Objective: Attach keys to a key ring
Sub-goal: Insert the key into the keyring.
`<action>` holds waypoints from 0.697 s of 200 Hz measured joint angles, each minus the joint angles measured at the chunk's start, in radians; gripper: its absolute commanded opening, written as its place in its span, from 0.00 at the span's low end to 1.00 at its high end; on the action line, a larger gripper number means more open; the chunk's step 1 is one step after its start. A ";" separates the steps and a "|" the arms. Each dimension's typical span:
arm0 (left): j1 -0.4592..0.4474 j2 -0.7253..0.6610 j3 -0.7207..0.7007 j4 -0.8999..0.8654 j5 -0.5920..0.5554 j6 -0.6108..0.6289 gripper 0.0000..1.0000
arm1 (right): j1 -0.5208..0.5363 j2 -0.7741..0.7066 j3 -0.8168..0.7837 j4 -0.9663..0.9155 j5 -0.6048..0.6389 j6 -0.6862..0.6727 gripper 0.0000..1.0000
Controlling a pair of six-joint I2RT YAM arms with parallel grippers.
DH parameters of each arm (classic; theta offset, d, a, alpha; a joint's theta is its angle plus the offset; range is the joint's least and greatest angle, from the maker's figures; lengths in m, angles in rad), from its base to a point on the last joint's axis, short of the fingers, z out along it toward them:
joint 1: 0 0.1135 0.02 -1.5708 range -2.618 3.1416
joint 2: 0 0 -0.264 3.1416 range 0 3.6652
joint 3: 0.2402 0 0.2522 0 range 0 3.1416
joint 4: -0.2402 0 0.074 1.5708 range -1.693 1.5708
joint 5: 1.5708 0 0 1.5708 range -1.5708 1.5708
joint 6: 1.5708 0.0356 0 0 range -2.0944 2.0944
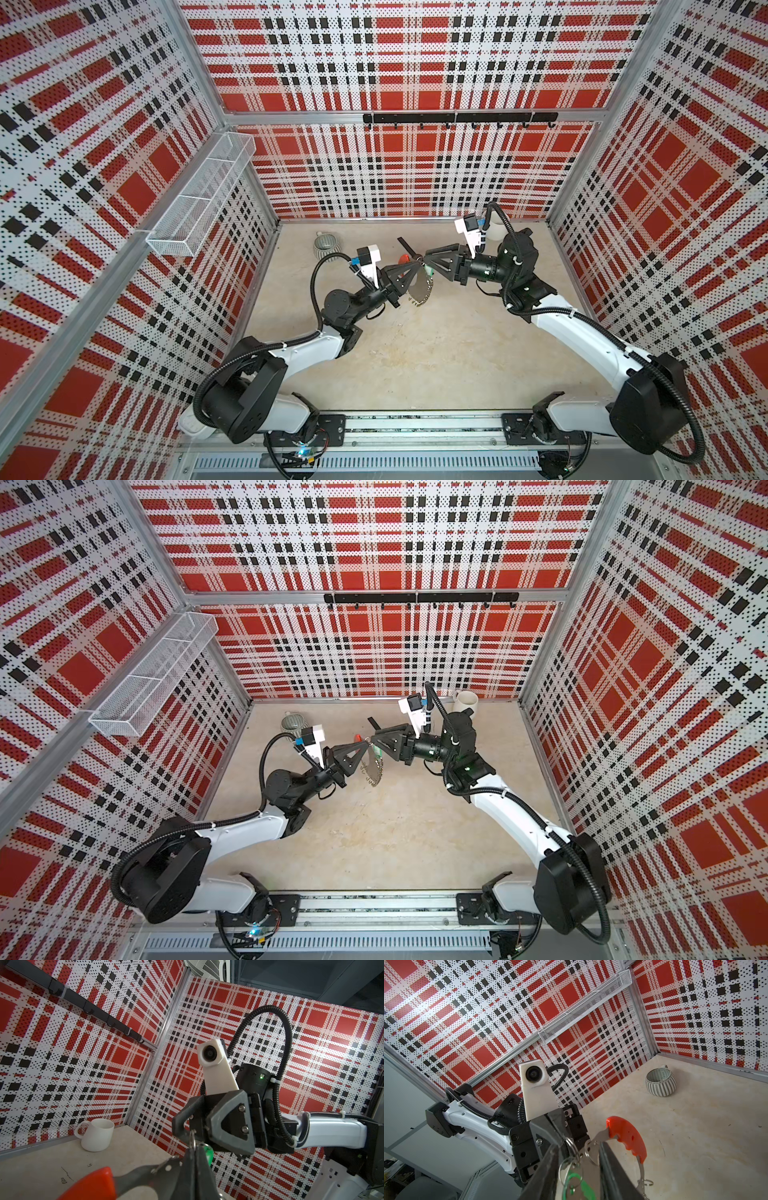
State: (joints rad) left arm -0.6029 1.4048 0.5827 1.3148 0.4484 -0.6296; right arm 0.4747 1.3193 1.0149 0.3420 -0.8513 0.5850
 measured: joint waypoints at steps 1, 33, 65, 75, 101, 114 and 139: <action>0.000 0.000 0.000 0.000 0.000 0.000 0.00 | 0.000 0.000 0.000 0.000 0.000 0.000 0.35; 0.000 0.010 0.011 0.000 0.006 -0.003 0.00 | 0.000 0.003 0.000 0.000 -0.003 -0.004 0.33; 0.000 0.010 0.013 -0.001 0.011 -0.009 0.00 | 0.000 0.014 0.000 0.000 -0.010 -0.004 0.31; 0.000 0.011 0.013 -0.001 0.011 -0.011 0.00 | 0.000 0.016 0.000 0.000 -0.013 -0.005 0.29; 0.000 0.011 0.013 -0.001 0.013 -0.016 0.00 | 0.000 0.018 0.000 0.000 -0.018 -0.006 0.21; 0.000 0.011 0.013 -0.001 0.013 -0.017 0.00 | 0.000 0.018 0.000 0.002 -0.022 -0.006 0.15; 0.000 0.011 0.013 0.000 0.011 -0.022 0.00 | 0.000 0.018 0.000 0.005 -0.028 -0.006 0.04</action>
State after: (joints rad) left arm -0.6029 1.4158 0.5961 1.3148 0.4595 -0.6518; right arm 0.4751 1.3373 1.0149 0.3470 -0.8795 0.5793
